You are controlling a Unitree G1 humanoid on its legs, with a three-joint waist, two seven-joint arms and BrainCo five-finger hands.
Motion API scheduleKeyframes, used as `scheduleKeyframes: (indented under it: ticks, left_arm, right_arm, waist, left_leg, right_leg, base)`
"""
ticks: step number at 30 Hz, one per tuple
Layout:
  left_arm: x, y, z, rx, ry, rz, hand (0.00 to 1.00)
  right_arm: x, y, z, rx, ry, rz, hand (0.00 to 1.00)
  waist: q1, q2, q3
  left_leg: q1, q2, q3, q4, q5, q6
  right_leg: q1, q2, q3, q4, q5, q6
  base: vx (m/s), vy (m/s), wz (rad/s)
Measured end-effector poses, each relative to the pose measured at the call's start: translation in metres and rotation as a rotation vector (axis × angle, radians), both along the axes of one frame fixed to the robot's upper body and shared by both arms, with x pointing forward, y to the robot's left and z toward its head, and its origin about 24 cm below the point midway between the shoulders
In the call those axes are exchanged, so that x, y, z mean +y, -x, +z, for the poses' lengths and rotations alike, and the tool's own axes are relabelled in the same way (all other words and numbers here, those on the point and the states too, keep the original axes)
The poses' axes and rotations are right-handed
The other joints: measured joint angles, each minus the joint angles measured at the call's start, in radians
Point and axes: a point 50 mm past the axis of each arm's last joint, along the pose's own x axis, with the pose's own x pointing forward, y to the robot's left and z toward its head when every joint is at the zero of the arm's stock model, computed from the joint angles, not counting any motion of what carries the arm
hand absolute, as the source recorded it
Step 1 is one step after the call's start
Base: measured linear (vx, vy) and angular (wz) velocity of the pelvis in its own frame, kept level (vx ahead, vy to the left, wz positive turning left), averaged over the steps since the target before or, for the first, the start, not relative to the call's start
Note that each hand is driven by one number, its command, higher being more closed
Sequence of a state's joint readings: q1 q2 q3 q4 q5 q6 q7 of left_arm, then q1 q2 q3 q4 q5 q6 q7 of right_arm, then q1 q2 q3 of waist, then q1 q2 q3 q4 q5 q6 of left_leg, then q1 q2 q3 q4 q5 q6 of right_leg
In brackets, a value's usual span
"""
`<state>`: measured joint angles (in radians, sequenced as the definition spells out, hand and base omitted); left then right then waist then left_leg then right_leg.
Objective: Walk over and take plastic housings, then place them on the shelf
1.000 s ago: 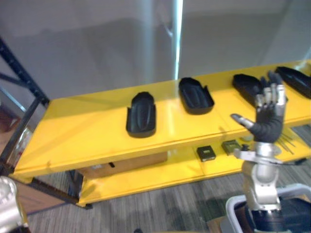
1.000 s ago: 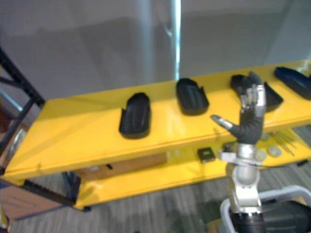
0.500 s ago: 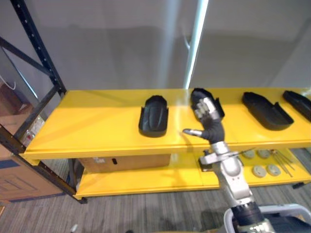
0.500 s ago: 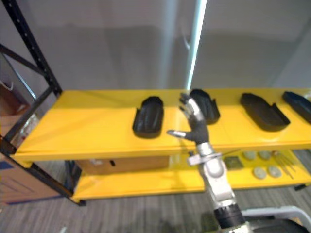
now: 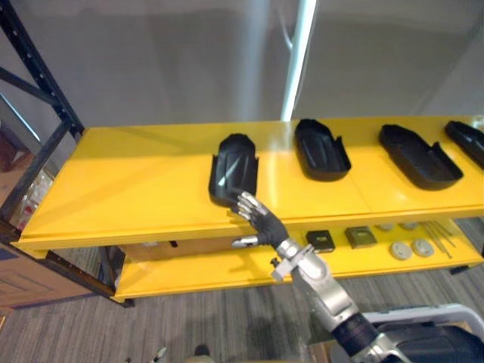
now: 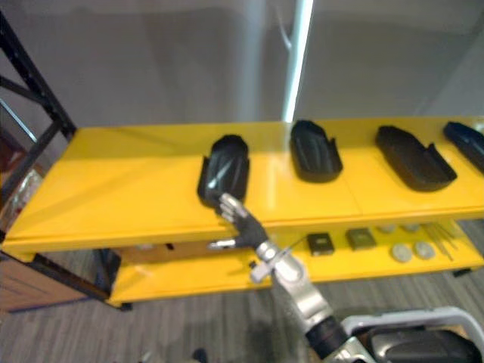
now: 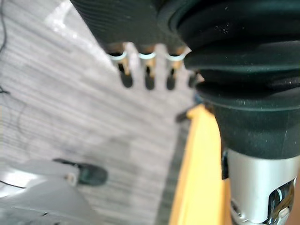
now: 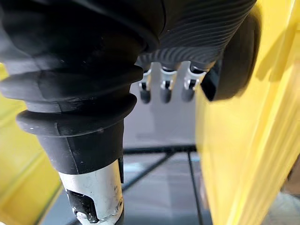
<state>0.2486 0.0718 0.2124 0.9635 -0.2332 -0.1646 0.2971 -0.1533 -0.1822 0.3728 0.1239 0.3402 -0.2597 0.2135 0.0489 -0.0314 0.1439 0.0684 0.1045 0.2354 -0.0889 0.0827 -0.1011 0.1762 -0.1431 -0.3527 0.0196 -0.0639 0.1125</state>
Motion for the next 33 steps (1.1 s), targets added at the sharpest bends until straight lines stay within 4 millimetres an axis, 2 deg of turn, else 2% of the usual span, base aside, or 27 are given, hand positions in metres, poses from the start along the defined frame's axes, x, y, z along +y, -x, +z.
scheduleKeyframes:
  ticks: [2,4,7,9,11,16,21,22,26,33]
  left_arm:
    - [-0.005,-0.006,-0.001,0.003,0.011,-0.047,0.0]
    - [-0.008,-0.014,0.0,-0.01,0.016,-0.08,0.0]
    - [-0.004,-0.057,0.01,-0.113,-0.011,-0.154,0.0]
    - [-0.001,-0.069,0.016,-0.154,-0.026,-0.172,0.0]
    - [-0.001,-0.071,0.017,-0.158,-0.032,-0.193,0.0]
    - [0.0,-0.07,0.016,-0.149,-0.026,-0.226,0.0]
    - [-0.006,-0.07,0.015,-0.144,-0.015,-0.267,0.0]
    - [-0.007,-0.071,0.014,-0.144,-0.014,-0.276,0.0]
    - [-0.008,-0.072,0.015,-0.159,-0.016,-0.28,0.0]
    - [-0.009,-0.078,0.016,-0.172,-0.013,-0.28,0.0]
  right_arm:
    - [-0.022,-0.001,0.003,-0.008,-0.018,-0.113,0.0]
    - [-0.038,0.001,0.017,-0.074,-0.034,-0.181,0.0]
    - [-0.06,0.002,0.057,-0.29,-0.068,-0.342,0.0]
    - [-0.062,0.004,0.069,-0.386,-0.045,-0.433,0.0]
    - [-0.06,0.006,0.074,-0.425,-0.044,-0.469,0.0]
    - [-0.051,0.01,0.092,-0.514,-0.075,-0.457,0.0]
    - [-0.045,0.006,0.108,-0.585,-0.08,-0.422,0.0]
    - [-0.041,0.008,0.112,-0.604,-0.084,-0.389,1.0]
    - [-0.018,0.018,0.126,-0.665,-0.113,-0.202,1.0]
    - [0.02,0.027,0.132,-0.705,-0.092,0.033,1.0]
  waist:
    - [-0.006,0.009,0.035]
    - [-0.012,0.02,0.068]
    - [-0.041,0.028,0.178]
    - [-0.044,0.037,0.197]
    - [-0.039,0.037,0.197]
    - [-0.014,0.037,0.216]
    - [-0.013,0.047,0.268]
    - [-0.012,0.049,0.274]
    - [-0.011,0.054,0.3]
    - [-0.01,0.061,0.304]
  left_leg:
    - [-0.002,0.003,0.016,0.005,0.002,0.003]
    - [-0.02,0.004,0.028,0.013,0.002,0.006]
    - [-0.157,0.036,0.025,0.245,-0.092,0.022]
    - [-0.198,0.047,0.024,0.312,-0.127,0.03]
    - [-0.201,0.043,0.023,0.324,-0.137,0.037]
    - [-0.23,0.041,0.015,0.354,-0.149,0.042]
    - [-0.253,0.043,-0.007,0.409,-0.168,0.045]
    - [-0.263,0.045,-0.007,0.413,-0.168,0.045]
    - [-0.263,0.05,0.011,0.412,-0.169,0.045]
    - [-0.278,0.049,0.009,0.412,-0.168,0.045]
  right_leg:
    - [-0.02,-0.004,0.019,0.022,0.0,0.0]
    - [-0.06,-0.009,0.047,0.05,0.0,-0.001]
    - [-0.127,-0.013,0.07,0.113,-0.001,-0.003]
    - [-0.149,-0.01,0.081,0.13,-0.003,-0.003]
    - [-0.149,-0.016,0.084,0.135,-0.008,0.001]
    - [-0.178,-0.03,0.082,0.176,-0.032,-0.002]
    - [-0.187,-0.031,0.083,0.217,-0.045,-0.001]
    - [-0.198,-0.031,0.084,0.223,-0.047,-0.003]
    - [-0.215,-0.03,0.105,0.236,-0.049,-0.003]
    - [-0.229,-0.032,0.104,0.239,-0.051,0.0]
  base:
    - [-0.02,0.017,-0.22]
    - [-0.04,0.033,-0.29]
    - [-0.12,0.046,-0.14]
    - [-0.13,0.056,-0.11]
    - [-0.05,0.059,0.01]
    - [-0.01,0.028,0.05]
    - [-0.01,0.016,0.08]
    - [0.0,0.0,0.0]
    - [-0.03,0.0,-0.12]
    - [0.0,0.0,0.0]
